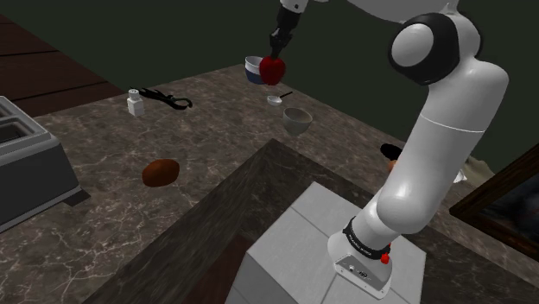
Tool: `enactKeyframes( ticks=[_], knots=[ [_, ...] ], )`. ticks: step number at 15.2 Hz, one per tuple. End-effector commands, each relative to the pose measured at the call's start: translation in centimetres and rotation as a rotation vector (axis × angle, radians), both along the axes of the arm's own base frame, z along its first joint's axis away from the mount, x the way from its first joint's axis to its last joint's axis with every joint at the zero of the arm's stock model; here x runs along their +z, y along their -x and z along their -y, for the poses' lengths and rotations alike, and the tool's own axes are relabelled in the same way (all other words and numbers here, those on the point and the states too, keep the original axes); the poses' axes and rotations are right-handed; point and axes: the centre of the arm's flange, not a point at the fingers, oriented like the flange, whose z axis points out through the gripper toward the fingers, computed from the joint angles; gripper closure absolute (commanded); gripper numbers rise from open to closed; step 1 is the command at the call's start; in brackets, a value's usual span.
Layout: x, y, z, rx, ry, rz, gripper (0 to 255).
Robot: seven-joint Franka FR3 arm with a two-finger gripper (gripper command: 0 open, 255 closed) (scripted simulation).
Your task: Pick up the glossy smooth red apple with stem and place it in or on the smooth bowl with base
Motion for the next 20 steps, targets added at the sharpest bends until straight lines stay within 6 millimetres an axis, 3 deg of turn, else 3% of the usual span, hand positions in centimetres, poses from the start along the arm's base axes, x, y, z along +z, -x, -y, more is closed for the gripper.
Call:
enactKeyframes(
  ticks=[1, 13, 20],
  knots=[
    [0.7, 2.3, 0.8, 0.000, 0.000, 0.001, 255],
    [5.8, 16.3, 6.2, 0.000, 0.000, 0.001, 255],
    [2.1, 16.3, 6.2, 0.000, 0.000, 0.001, 255]
  ],
)
